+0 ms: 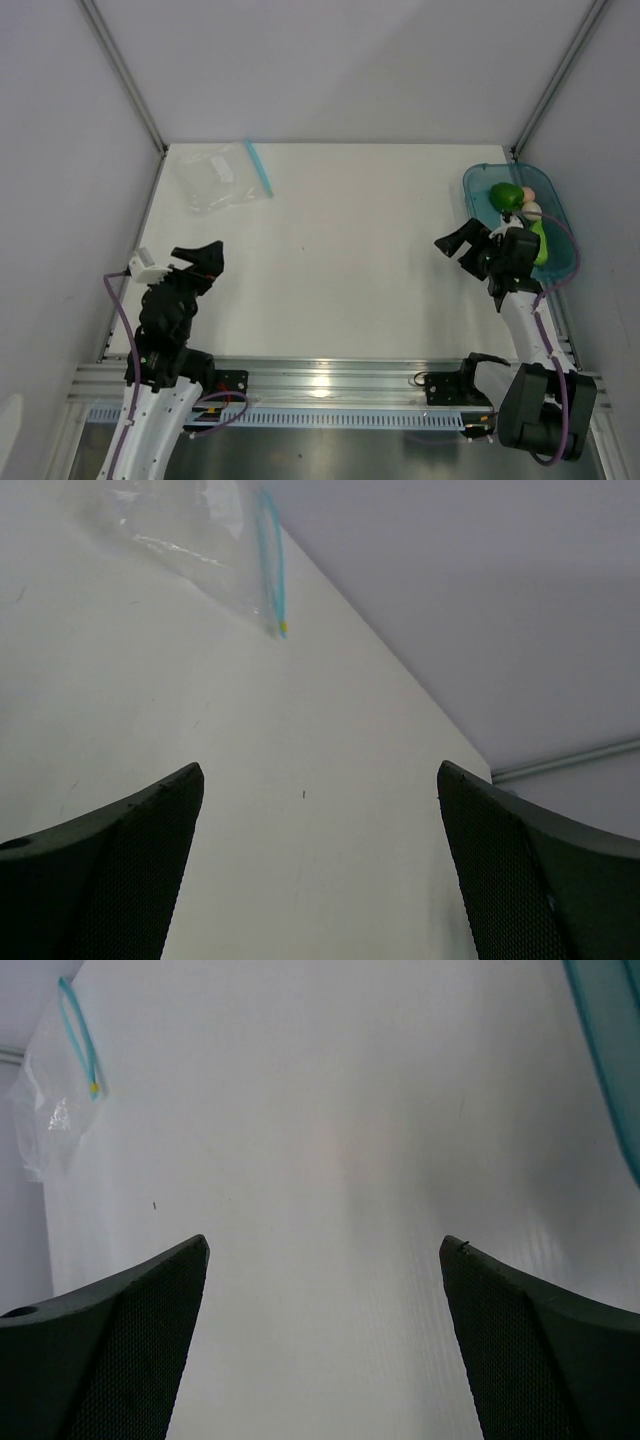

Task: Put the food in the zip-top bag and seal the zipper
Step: Move the zipper food storage bag to the corner of the board.

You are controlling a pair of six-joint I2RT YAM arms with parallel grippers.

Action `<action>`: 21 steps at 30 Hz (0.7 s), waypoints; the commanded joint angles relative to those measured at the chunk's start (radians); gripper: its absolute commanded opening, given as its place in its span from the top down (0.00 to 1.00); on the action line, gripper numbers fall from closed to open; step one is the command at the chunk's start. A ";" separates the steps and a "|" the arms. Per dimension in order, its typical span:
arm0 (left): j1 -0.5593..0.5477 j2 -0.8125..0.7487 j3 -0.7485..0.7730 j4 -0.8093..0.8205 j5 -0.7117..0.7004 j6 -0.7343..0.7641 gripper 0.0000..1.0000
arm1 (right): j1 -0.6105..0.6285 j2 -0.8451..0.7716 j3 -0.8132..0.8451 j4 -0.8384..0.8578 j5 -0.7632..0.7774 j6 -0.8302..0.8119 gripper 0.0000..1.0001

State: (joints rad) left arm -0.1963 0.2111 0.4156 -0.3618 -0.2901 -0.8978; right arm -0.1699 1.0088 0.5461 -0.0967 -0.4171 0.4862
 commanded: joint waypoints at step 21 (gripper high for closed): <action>-0.003 0.381 0.175 0.061 0.298 0.206 0.02 | 0.007 0.103 0.352 -0.262 0.278 0.005 0.01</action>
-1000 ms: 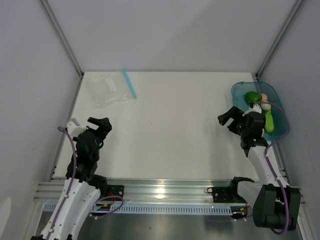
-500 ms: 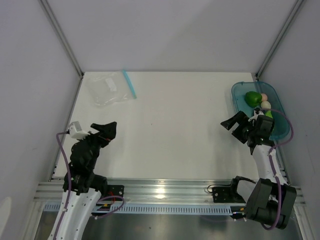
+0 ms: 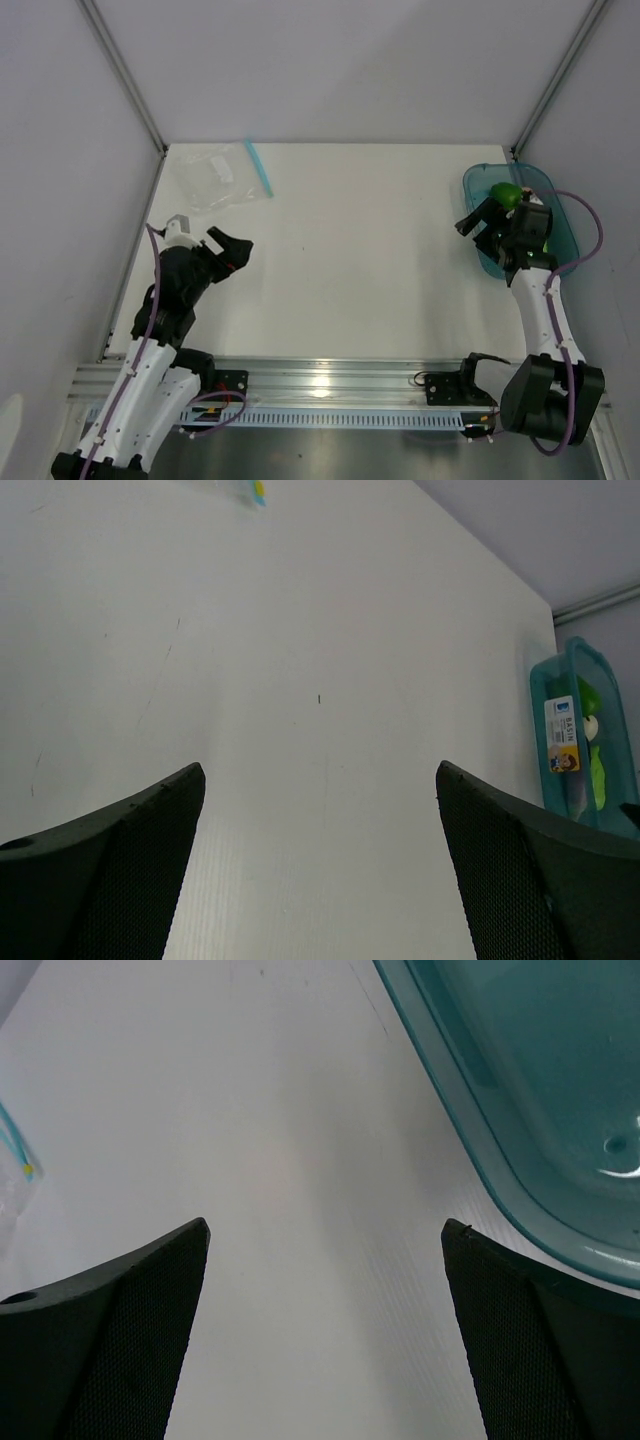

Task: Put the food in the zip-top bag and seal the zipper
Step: Move the zipper food storage bag to the corner of the board.

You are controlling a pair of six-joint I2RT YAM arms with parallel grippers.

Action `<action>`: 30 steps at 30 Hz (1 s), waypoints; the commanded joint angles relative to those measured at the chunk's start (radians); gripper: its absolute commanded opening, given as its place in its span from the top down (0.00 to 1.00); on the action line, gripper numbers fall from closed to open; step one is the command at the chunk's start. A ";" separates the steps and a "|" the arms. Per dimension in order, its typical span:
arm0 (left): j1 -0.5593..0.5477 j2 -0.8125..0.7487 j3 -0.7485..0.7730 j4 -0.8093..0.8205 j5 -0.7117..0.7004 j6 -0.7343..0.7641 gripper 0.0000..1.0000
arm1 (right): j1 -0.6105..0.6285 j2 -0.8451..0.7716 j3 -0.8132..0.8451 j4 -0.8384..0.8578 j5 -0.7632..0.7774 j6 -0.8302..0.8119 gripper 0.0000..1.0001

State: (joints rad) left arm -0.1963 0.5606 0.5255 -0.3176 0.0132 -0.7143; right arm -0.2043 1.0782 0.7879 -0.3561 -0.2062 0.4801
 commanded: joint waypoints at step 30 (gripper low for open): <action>0.087 0.901 0.576 -0.115 -0.437 -0.189 0.01 | 0.364 0.075 0.143 0.051 -0.136 0.026 0.01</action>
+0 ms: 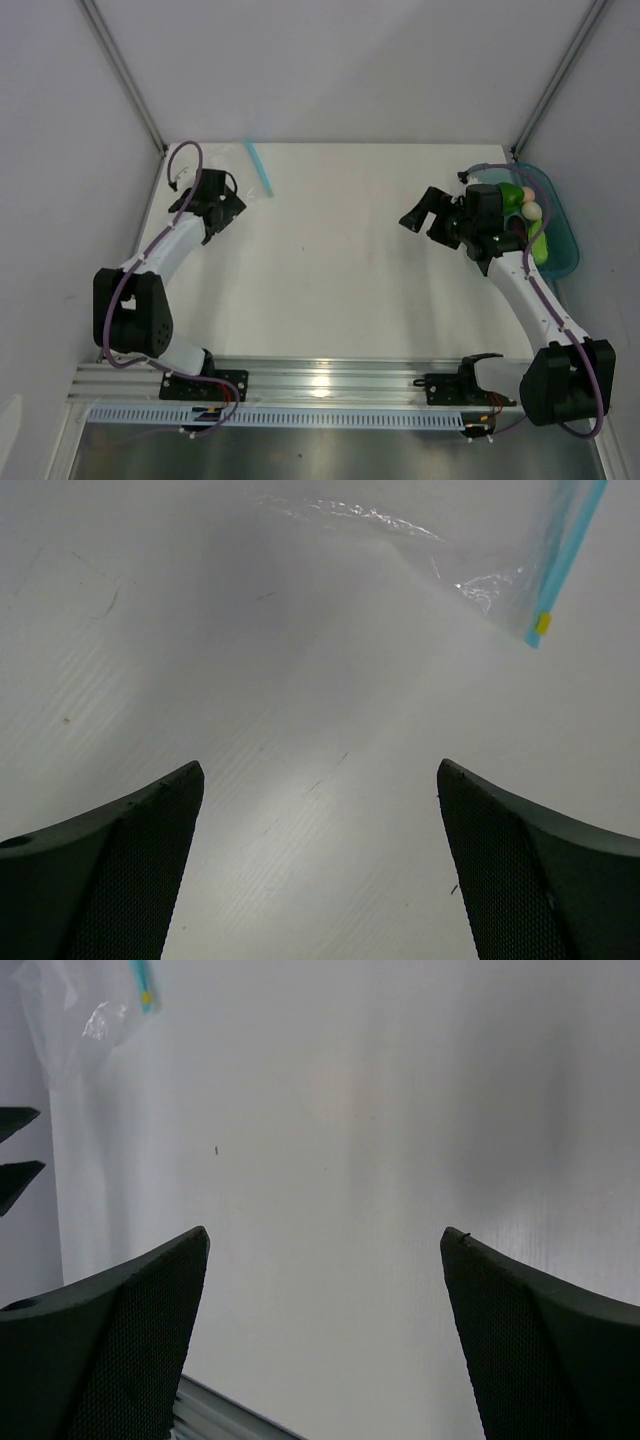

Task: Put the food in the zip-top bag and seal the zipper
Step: Move the zipper food storage bag to the corner of the board.

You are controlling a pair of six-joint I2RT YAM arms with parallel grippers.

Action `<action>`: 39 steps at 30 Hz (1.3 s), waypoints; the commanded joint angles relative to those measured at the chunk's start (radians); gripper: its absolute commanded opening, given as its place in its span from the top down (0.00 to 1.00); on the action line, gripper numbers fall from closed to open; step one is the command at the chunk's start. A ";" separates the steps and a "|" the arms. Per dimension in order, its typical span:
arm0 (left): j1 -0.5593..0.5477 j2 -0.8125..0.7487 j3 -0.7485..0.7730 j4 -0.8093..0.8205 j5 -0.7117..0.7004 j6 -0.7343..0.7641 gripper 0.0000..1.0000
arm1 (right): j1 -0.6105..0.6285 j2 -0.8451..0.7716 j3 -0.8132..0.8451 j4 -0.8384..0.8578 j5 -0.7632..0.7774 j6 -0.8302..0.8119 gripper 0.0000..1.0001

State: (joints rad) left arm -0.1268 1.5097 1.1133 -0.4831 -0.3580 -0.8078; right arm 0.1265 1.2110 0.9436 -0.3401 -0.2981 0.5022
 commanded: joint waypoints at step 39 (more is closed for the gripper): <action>0.326 0.563 0.519 -0.026 0.257 -0.060 0.12 | 0.041 -0.209 -0.118 0.050 -0.092 0.001 0.01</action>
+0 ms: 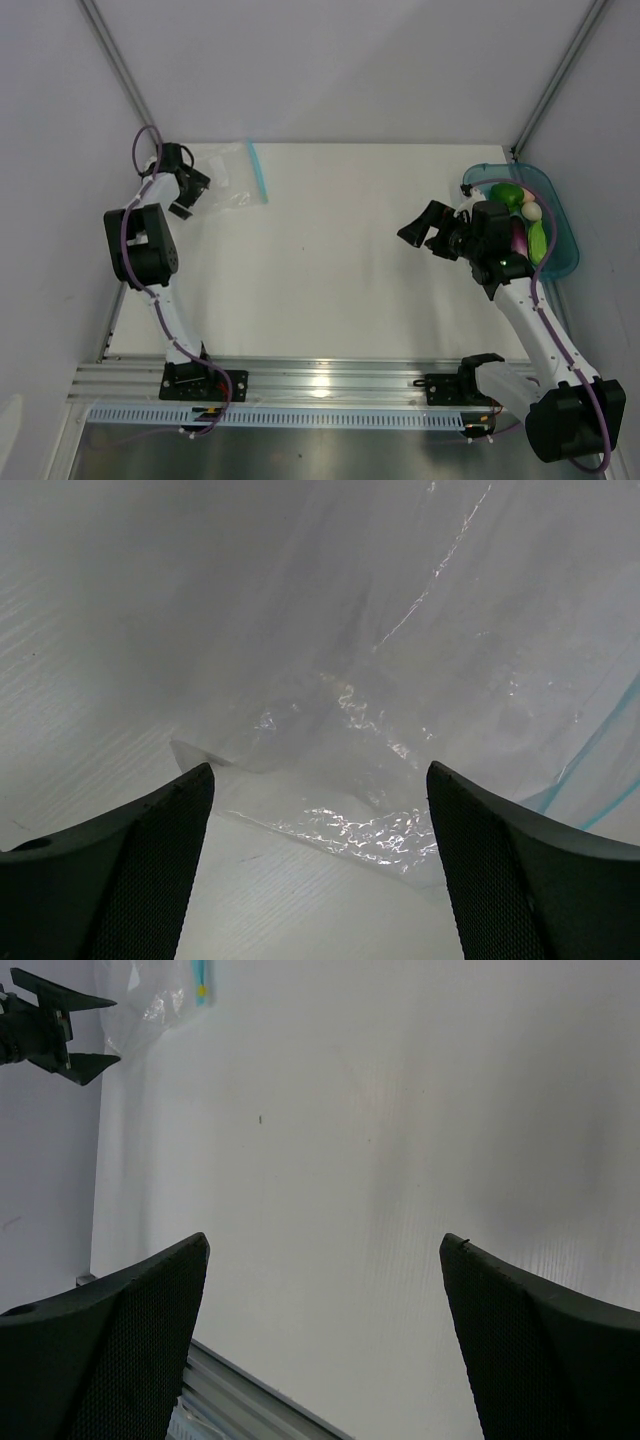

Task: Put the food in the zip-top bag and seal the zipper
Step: Move the zipper food storage bag to the corner of the board.

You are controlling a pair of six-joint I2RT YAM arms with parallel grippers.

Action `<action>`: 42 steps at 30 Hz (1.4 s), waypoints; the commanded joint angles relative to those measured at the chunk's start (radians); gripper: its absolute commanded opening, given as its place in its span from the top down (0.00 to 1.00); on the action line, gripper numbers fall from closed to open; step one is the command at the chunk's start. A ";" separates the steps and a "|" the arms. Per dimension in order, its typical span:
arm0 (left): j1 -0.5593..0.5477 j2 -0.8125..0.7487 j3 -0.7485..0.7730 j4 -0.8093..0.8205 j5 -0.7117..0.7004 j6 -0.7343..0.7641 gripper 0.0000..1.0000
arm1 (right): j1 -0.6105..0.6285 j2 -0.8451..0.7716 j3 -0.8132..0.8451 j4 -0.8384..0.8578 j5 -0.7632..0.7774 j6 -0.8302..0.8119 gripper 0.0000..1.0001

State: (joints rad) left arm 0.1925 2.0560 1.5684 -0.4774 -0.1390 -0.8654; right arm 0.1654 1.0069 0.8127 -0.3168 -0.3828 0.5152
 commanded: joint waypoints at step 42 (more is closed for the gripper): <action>-0.126 0.280 0.464 -0.512 0.061 0.229 0.49 | 0.000 -0.051 0.023 0.010 0.018 -0.006 0.01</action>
State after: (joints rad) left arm 0.0772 2.3425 2.0251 -0.9676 -0.0750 -0.6868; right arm 0.1654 0.9787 0.8127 -0.3172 -0.3779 0.5228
